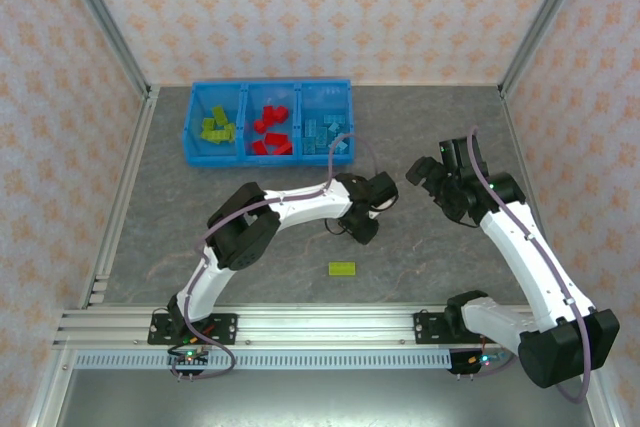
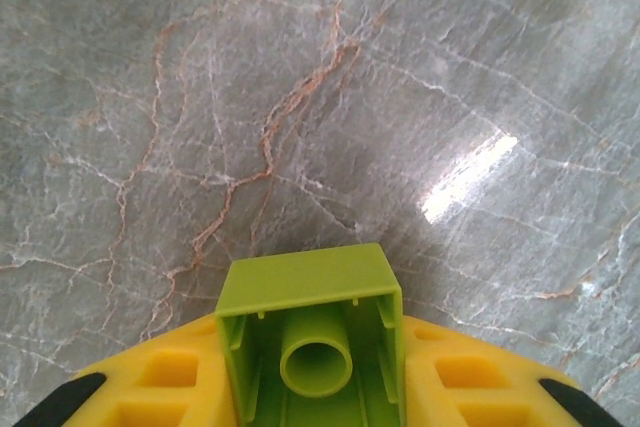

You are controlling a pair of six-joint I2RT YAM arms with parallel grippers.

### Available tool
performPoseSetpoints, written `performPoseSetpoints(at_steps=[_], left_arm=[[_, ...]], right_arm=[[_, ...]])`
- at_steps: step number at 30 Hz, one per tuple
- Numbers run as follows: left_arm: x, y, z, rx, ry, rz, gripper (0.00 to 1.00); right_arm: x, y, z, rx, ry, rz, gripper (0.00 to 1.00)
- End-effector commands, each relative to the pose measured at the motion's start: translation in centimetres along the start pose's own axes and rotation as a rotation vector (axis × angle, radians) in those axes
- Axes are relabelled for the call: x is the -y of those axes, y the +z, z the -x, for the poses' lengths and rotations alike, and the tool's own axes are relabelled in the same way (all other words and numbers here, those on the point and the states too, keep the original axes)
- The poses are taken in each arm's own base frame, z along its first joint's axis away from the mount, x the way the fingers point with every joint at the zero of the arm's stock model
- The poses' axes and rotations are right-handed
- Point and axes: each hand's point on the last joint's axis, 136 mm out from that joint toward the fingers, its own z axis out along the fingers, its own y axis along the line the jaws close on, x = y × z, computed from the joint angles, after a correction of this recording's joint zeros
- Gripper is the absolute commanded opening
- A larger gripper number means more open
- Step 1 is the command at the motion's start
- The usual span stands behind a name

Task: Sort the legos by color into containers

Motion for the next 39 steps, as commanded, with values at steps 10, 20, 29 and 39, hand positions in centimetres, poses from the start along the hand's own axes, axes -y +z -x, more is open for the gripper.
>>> performPoseSetpoints(at_steps=[10,20,29,39], left_arm=[[-9.9,-14.0,2.9,0.358,-0.321,-0.028,0.26],[-32.1,-21.6,-1.4,0.490,-0.816,0.302,0.27],[-42.9,-17.5,-3.7,0.440,-1.126,0.339,0.29],[-47.1,-16.7,-2.7,0.444,-1.194,0.308,0.57]], right_arm=[[-6.2,0.7,-2.1,-0.157,-0.082,0.305,0.94],[-6.9,1.7,-2.7,-0.181,-0.102,0.283,0.94],[-6.0,1.7,-3.2,-0.183,-0.105,0.250,0.94],[-5.9,1.8,-3.2,-0.184,-0.108,0.239,0.94]])
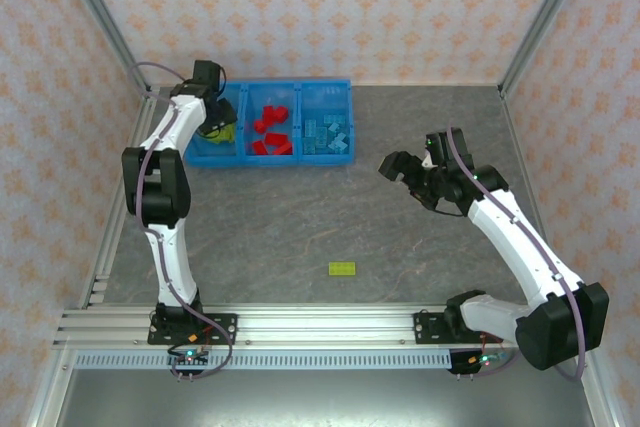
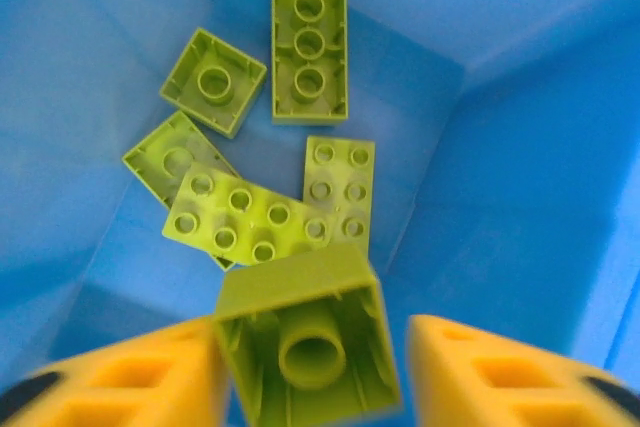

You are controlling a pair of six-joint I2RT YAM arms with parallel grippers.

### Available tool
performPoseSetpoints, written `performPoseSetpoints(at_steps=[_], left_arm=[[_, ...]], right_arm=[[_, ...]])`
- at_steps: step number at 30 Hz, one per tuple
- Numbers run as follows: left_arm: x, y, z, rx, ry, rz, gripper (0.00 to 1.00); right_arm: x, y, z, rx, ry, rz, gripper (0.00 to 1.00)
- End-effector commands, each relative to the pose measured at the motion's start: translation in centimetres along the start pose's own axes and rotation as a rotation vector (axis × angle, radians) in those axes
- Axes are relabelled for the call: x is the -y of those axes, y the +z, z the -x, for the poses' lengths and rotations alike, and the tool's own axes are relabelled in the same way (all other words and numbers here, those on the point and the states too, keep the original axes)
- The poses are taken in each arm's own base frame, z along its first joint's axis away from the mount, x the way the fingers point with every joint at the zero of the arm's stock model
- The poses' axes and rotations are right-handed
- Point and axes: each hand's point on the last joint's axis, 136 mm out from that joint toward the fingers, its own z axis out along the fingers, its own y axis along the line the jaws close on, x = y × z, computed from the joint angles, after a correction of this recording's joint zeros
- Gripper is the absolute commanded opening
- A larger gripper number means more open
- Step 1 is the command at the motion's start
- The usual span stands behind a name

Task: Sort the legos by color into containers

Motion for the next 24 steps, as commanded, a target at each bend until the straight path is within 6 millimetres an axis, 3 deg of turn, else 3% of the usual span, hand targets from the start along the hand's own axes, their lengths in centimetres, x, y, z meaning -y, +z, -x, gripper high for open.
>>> performPoseSetpoints(at_steps=[1,7,10,13,16,18,24], left_arm=[[0.4,-2.3,1.9,0.029,-0.022,-0.026,0.58],[1.7,-5.9,2.0,0.052,-0.029,-0.124,0.56],[3.2,-9.9,1.1,0.077,-0.015,-0.223,0.55],[5.4,-14.3,-1.4,0.102,0.093,-0.308,0.54],[8.6,-17.6,-6.1,0.093,0.309,-0.405,0.54],[10.7,-19.5,-10.3,0.081,0.494,-0.474,0.54],[13.7,-22.6,-22.6,0.086,0.969,-0.589,0.54]], right_arm=[[0.5,-0.1,-0.2,0.007,-0.012,-0.022,0.94],[0.4,0.2,-0.2,0.004,-0.011,-0.021,0.94],[0.4,0.1,-0.1,0.009,-0.016,-0.022,0.94],[0.5,0.2,0.1,0.013,-0.021,-0.031,0.94],[0.5,0.3,0.3,0.015,-0.036,-0.043,0.94],[0.6,0.1,0.7,0.029,-0.052,-0.060,0.94],[1.3,-0.5,1.8,0.082,-0.075,-0.115,0.95]])
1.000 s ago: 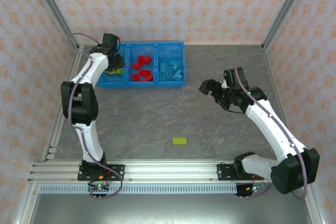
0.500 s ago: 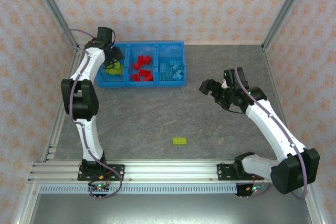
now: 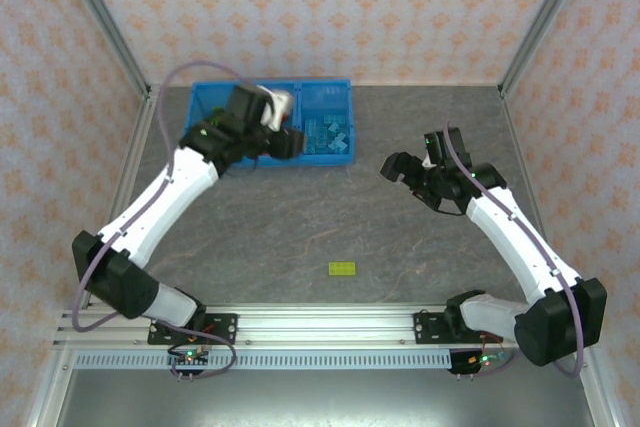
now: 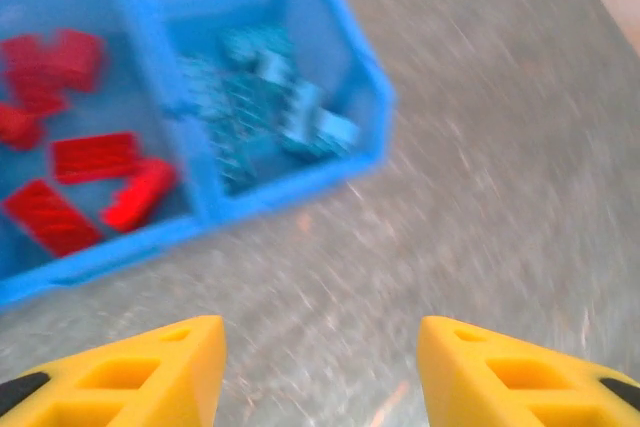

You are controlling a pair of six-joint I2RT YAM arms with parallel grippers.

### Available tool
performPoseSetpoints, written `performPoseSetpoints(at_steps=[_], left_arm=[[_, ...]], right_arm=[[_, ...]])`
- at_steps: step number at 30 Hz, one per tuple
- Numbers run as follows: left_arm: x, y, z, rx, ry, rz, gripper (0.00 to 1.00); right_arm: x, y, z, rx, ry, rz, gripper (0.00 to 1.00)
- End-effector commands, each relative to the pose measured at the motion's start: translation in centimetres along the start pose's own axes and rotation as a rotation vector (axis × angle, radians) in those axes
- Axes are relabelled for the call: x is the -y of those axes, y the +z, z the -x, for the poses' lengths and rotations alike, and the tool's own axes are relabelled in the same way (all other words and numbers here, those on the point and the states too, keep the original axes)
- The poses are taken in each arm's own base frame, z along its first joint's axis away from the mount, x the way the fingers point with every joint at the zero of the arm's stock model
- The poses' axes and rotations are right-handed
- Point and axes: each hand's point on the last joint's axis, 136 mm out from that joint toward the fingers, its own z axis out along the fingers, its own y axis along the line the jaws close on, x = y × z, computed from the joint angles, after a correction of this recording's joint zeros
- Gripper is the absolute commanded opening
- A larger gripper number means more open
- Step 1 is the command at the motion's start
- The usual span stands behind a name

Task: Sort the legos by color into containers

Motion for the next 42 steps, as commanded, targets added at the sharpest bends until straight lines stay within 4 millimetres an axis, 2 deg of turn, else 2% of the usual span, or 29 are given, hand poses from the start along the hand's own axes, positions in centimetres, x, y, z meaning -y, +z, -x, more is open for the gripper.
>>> performPoseSetpoints(at_steps=[1,3,6,12,15,20,23,26,30,33,36,38,41,42], left_arm=[[3.4,0.9,-4.2,-0.054,0.271,-0.069,0.54],[6.5,1.5,-7.0,-0.056,0.369,-0.181,0.56],[9.6,2.3,-11.6,-0.091,0.535,-0.294,0.57],[11.3,4.7,-20.2,-0.205,0.853,-0.368,0.60],[11.4,6.3,-22.7,-0.227,0.980,-0.353,0.63],[11.5,9.3,-24.4,-0.256,1.062,-0.340,0.74],[12.3,10.2,-25.4,-0.278,1.086,-0.392,0.89],[12.7,10.5,-26.3,-0.298,1.106,-0.428,0.94],[12.8,11.0,-26.9,-0.328,1.110,-0.448,0.94],[12.8,11.1,-27.0,-0.339,1.102,-0.447,0.88],[12.5,11.3,-27.1,-0.341,1.104,-0.430,0.73],[12.2,11.5,-27.2,-0.355,1.106,-0.413,0.54],[12.1,11.8,-27.4,-0.373,1.104,-0.408,0.50],[12.1,11.8,-27.3,-0.375,1.102,-0.409,0.43]], right_arm=[[0.3,-0.8,1.2,0.055,-0.032,-0.049,0.95],[0.5,-0.8,1.3,0.058,-0.028,-0.055,0.95],[0.7,-0.8,1.2,0.056,-0.026,-0.062,0.95],[1.0,-1.1,1.2,0.068,-0.026,-0.072,0.95],[1.0,-1.0,1.3,0.068,-0.021,-0.072,0.95],[1.0,-0.9,1.4,0.065,-0.023,-0.072,0.95],[1.0,-1.1,1.3,0.063,-0.029,-0.076,0.95],[1.3,-1.5,1.3,0.064,-0.037,-0.092,0.95],[1.4,-1.6,1.5,0.075,-0.032,-0.091,0.95],[1.3,-1.5,1.5,0.075,-0.026,-0.087,0.95],[1.2,-1.3,1.6,0.075,-0.018,-0.082,0.95],[1.1,-1.3,1.6,0.075,-0.017,-0.079,0.95],[1.0,-1.4,1.6,0.075,-0.020,-0.079,0.95],[1.0,-1.5,1.6,0.076,-0.022,-0.080,0.95]])
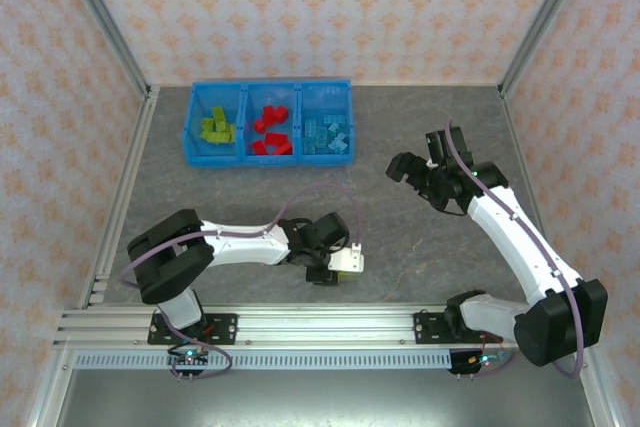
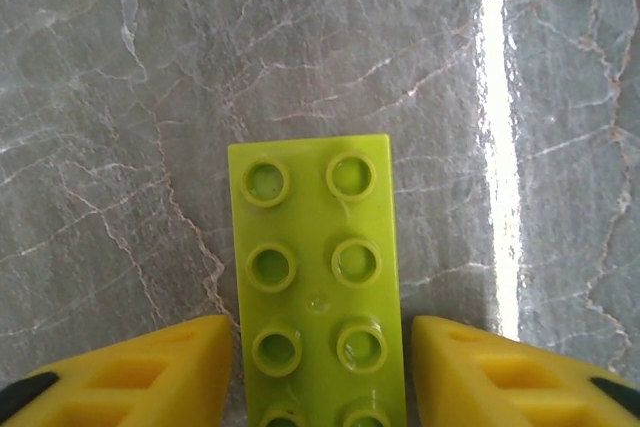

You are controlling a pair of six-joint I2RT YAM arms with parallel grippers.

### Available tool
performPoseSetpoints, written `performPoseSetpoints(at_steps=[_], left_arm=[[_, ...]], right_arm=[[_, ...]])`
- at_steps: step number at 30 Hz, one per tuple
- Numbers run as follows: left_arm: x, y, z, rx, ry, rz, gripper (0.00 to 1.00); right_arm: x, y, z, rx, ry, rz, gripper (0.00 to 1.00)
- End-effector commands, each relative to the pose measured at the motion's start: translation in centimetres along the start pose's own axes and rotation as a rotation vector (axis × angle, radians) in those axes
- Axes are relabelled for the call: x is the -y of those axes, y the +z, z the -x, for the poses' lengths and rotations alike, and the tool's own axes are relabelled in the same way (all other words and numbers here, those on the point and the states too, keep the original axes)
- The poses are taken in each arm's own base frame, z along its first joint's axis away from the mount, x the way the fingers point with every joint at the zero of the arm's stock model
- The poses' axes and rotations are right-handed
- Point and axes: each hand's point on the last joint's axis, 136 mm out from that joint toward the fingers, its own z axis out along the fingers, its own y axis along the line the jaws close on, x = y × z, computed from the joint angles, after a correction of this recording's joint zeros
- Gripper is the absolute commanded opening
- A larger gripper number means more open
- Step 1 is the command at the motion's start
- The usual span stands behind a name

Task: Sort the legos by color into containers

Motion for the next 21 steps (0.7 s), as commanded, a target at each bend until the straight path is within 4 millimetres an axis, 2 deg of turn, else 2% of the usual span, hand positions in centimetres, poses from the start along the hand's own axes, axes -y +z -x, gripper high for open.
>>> performPoseSetpoints(at_steps=[1,3,7,9,11,13,16,18,21], left_arm=[[-0.5,0.2,0.5,-0.010,0.015,0.015,0.35],[-0.5,0.1,0.5,-0.008,0.014,0.018,0.25],[-0.8,-0.3,0.5,-0.009,0.003,0.038,0.24],[-1.4,-1.1,0.8,0.021,-0.012,0.080,0.24],[-2.9,-2.8,1.6,0.087,-0.062,0.139,0.24],[-5.2,-5.4,2.6,0.181,-0.147,0.203,0.24],[-10.4,-10.7,2.8,0.289,-0.305,0.396,0.25],[-14.0,-14.7,1.9,0.310,-0.398,0.558,0.25],[-19.7,-20.7,-1.5,0.325,-0.611,0.783,0.25]], right_arm=[[-0.2,-1.1,1.0,0.039,-0.005,-0.006,0.95],[-0.1,-1.1,0.9,0.037,-0.006,-0.007,0.95],[-0.1,-1.0,0.8,0.033,-0.001,-0.008,0.95],[0.0,-0.9,0.7,0.033,0.002,-0.007,0.95],[-0.2,-1.1,0.8,0.037,0.002,-0.001,0.95],[-0.2,-1.1,0.9,0.039,0.002,0.000,0.95],[-0.2,-1.1,1.0,0.042,0.002,0.000,0.95],[-0.3,-1.1,1.0,0.041,0.003,0.001,0.95],[-0.4,-0.9,1.1,0.041,0.007,0.005,0.95]])
